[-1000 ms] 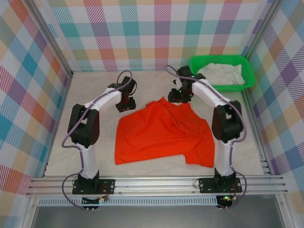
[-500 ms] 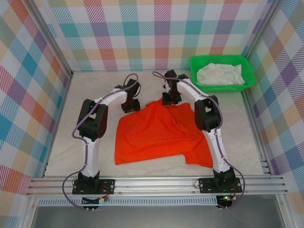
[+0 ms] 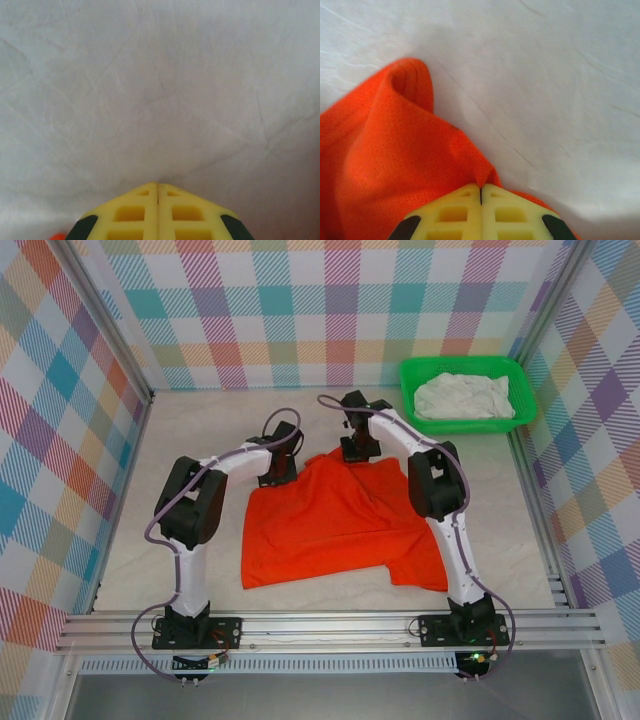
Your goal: Fold and stack the t-shirts
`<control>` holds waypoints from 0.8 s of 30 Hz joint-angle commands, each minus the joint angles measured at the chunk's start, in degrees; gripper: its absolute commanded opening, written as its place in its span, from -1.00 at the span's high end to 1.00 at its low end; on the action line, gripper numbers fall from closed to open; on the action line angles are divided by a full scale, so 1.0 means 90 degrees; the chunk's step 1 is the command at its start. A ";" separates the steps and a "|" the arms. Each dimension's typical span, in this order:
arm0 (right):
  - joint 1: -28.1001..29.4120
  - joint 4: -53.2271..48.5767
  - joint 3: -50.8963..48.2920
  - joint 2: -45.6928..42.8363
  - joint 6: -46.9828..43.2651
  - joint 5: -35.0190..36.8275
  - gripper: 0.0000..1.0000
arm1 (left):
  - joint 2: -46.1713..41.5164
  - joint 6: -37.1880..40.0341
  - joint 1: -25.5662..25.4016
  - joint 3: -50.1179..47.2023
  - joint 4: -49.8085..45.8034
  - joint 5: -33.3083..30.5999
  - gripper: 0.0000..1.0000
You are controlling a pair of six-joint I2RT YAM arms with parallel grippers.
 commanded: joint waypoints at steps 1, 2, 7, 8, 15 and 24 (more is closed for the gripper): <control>-0.0034 0.0081 -0.0511 -0.0572 0.0433 0.1116 1.00 | -0.0433 -0.0151 -0.0154 -0.0225 -0.1025 -0.0326 1.00; -0.0038 0.0155 -0.0621 -0.0752 0.0511 0.1329 1.00 | -0.0587 -0.0151 -0.0140 -0.0175 -0.1087 -0.0552 1.00; -0.0064 0.0629 -0.1296 -0.1527 0.0813 0.2180 1.00 | -0.1338 -0.0155 0.0080 -0.0048 -0.1142 -0.1398 1.00; -0.0064 0.0780 -0.1477 -0.1674 0.0843 0.2271 1.00 | -0.1487 -0.0139 0.0139 -0.0076 -0.1069 -0.1465 1.00; -0.0065 0.1924 -0.2418 -0.2440 0.0836 0.2376 1.00 | -0.2115 0.0168 0.0327 -0.0179 -0.0430 -0.1756 1.00; -0.0054 0.1399 -0.2694 -0.2638 0.1271 0.3092 1.00 | -0.1637 0.0025 0.0369 -0.0270 -0.0247 -0.0893 1.00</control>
